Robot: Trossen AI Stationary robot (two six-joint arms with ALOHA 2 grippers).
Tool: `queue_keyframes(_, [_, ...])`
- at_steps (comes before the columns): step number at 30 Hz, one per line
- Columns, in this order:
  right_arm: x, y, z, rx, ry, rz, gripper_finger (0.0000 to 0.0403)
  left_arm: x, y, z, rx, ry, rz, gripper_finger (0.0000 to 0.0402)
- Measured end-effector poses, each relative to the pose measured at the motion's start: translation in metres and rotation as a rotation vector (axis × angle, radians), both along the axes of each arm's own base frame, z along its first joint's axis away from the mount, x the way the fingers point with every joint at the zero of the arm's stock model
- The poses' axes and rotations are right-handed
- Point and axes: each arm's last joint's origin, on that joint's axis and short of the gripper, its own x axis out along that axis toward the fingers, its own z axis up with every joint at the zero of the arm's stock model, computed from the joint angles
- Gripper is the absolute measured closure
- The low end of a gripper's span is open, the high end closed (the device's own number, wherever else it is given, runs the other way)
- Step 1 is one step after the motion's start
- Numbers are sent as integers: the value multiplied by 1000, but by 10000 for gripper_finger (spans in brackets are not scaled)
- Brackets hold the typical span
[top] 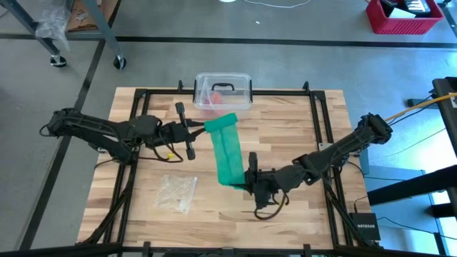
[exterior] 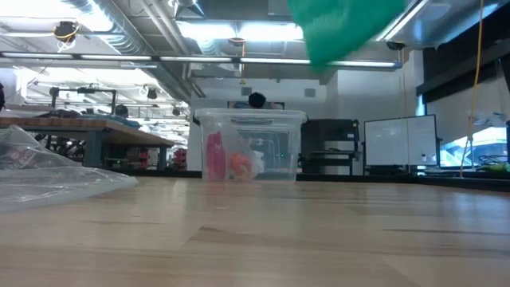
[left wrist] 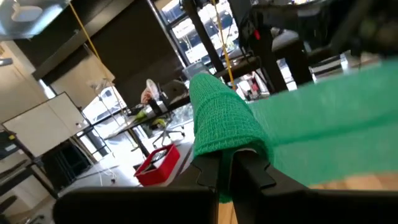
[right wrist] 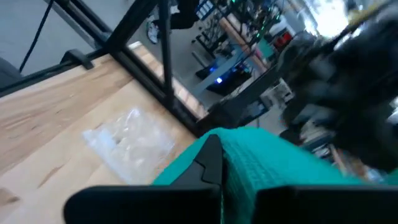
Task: Roll bandage
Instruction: Roll the green bandage
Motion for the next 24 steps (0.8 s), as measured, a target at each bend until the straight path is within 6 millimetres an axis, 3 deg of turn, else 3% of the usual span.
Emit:
queue_keyframes(5, [0,1,41,-21,-47,8,401,3,2,-14,17,49,13,391])
queue_keyframes(13, [6,-23,98,21,-167,-53,401,22,-1,-37,63,147,14,391])
queue_keyframes(18, [11,-51,121,60,-221,-139,400,31,-5,-48,114,204,5,391])
queue_keyframes(24, [20,-106,138,218,-259,-298,400,36,-16,-60,154,283,-31,391])
